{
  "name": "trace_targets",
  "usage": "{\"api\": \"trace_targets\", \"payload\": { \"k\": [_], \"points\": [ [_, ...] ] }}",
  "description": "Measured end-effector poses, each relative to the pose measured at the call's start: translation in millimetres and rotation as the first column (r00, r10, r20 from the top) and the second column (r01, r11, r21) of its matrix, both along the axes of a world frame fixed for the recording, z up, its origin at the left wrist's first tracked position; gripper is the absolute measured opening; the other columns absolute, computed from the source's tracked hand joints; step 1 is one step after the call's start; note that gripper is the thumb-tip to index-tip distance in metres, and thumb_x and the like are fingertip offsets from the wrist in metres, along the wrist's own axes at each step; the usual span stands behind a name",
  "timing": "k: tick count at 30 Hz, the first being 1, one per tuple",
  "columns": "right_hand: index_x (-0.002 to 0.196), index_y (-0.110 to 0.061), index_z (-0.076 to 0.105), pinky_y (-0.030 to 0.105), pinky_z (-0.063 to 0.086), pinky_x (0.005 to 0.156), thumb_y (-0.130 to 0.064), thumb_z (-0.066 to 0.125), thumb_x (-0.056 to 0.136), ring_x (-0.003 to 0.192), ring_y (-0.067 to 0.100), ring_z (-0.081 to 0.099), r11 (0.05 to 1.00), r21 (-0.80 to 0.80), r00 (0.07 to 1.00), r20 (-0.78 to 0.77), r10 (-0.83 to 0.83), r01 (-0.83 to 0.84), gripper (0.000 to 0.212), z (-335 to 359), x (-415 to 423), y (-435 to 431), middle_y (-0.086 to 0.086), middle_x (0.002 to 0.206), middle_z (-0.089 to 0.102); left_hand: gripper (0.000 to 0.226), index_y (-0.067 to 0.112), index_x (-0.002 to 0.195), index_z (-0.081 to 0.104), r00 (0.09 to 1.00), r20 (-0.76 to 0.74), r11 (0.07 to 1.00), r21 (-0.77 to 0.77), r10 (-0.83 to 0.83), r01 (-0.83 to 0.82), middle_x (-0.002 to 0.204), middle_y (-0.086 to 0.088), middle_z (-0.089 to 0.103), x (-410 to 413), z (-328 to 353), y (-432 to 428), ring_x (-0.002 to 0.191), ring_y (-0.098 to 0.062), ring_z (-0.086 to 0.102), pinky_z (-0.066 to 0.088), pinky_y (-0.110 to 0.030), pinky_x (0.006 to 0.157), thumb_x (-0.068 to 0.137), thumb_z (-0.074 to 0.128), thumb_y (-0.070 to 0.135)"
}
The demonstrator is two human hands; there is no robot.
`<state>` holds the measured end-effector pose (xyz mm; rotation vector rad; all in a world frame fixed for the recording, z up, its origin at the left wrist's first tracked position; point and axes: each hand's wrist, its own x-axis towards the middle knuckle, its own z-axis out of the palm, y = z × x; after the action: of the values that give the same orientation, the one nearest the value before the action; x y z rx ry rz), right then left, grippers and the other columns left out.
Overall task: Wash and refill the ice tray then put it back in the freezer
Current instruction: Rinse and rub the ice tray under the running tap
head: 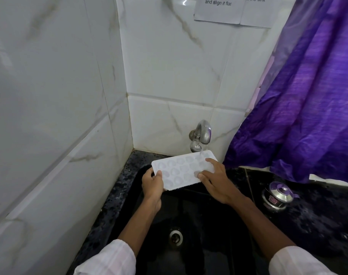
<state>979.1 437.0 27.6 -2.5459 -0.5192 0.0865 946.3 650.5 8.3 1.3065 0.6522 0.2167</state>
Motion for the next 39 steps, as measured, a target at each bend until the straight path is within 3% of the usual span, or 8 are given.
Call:
{"api": "trace_targets", "payload": {
  "k": [5,9,13,16,19,22,27,39],
  "points": [
    [0.114,-0.029,0.068,0.044,0.015,0.117,-0.044,0.043,0.100,0.145,0.021,0.005,1.000,-0.023,0.998,0.062,0.011,-0.009,0.032,-8.0,-4.8,5.2,0.001,0.159,0.015,0.028,0.010,0.125,0.059,1.000,-0.025,1.000,0.009,0.012,-0.012,0.113,-0.008,0.067,-0.8,-2.8,-6.5,0.092,-0.021,0.068,0.061,-0.038,0.071,0.102,0.045,0.012],
    [0.089,-0.022,0.074,0.031,0.021,0.108,-0.038,0.052,0.098,0.136,0.009,0.013,0.976,0.202,0.994,-0.075,-0.073,0.087,0.029,-5.1,-4.8,-1.8,-0.007,0.150,0.025,0.029,0.011,0.128,0.059,0.999,-0.034,0.999,0.033,-0.003,0.004,0.115,-0.008,0.066,-5.1,-7.5,-6.6,0.094,-0.021,0.067,0.060,-0.039,0.073,0.102,0.046,0.011],
    [0.113,-0.014,0.065,0.028,0.026,0.103,-0.038,0.050,0.097,0.132,0.022,0.032,0.883,0.334,0.906,0.150,-0.396,0.331,0.032,-13.4,-5.7,-13.1,0.004,0.140,0.042,0.029,0.012,0.128,0.059,0.999,-0.020,0.999,0.015,-0.031,0.031,0.105,-0.002,0.067,-11.8,-12.4,-1.2,0.089,-0.017,0.068,0.059,-0.034,0.067,0.102,0.045,0.011],
    [0.136,-0.013,0.051,0.034,0.037,0.105,-0.037,0.054,0.097,0.125,0.022,0.045,0.762,0.393,0.849,-0.112,-0.516,0.515,0.046,-21.7,-2.5,-24.8,0.009,0.140,0.047,0.031,0.014,0.131,0.058,0.997,-0.032,0.997,0.048,-0.065,0.067,0.106,-0.003,0.068,-13.6,-15.3,4.7,0.093,-0.021,0.068,0.060,-0.040,0.076,0.103,0.045,0.014],
    [0.139,-0.012,0.050,0.031,0.057,0.083,-0.033,0.054,0.098,0.107,0.016,0.060,0.632,0.504,0.804,-0.447,-0.392,0.588,0.046,-26.9,-5.6,-28.5,0.005,0.128,0.057,0.032,0.014,0.132,0.057,0.996,-0.038,0.993,0.082,-0.087,0.089,0.105,-0.001,0.069,-14.8,-19.9,10.2,0.093,-0.020,0.068,0.060,-0.042,0.079,0.103,0.045,0.015],
    [0.131,-0.013,0.058,0.026,0.059,0.074,-0.024,0.053,0.100,0.100,0.014,0.064,0.685,0.504,0.840,-0.430,-0.330,0.527,0.034,-34.0,-7.2,-31.9,0.001,0.116,0.064,0.031,0.015,0.132,0.057,0.993,-0.039,0.990,0.087,-0.108,0.111,0.100,0.003,0.068,-18.1,-23.2,13.1,0.092,-0.019,0.068,0.060,-0.041,0.079,0.104,0.044,0.015],
    [0.120,-0.016,0.067,0.037,0.059,0.086,-0.019,0.062,0.094,0.098,0.016,0.068,0.737,0.451,0.854,-0.385,-0.349,0.504,0.027,-45.6,-6.2,-37.7,0.002,0.109,0.071,0.028,0.018,0.129,0.057,0.988,-0.020,0.979,0.135,-0.152,0.153,0.099,0.005,0.068,-22.5,-26.1,17.3,0.091,-0.017,0.068,0.060,-0.040,0.075,0.103,0.045,0.015],
    [0.097,-0.015,0.064,0.032,0.055,0.086,-0.011,0.072,0.087,0.092,0.014,0.066,0.722,0.391,0.820,-0.327,-0.470,0.570,0.014,-53.8,-25.8,-40.4,0.000,0.097,0.069,0.019,0.016,0.114,0.064,0.989,-0.037,0.814,0.563,-0.144,0.140,0.108,-0.004,0.073,-33.2,-43.9,18.2,0.098,-0.020,0.069,0.057,-0.036,0.079,0.095,0.061,0.017]
  ]
}}
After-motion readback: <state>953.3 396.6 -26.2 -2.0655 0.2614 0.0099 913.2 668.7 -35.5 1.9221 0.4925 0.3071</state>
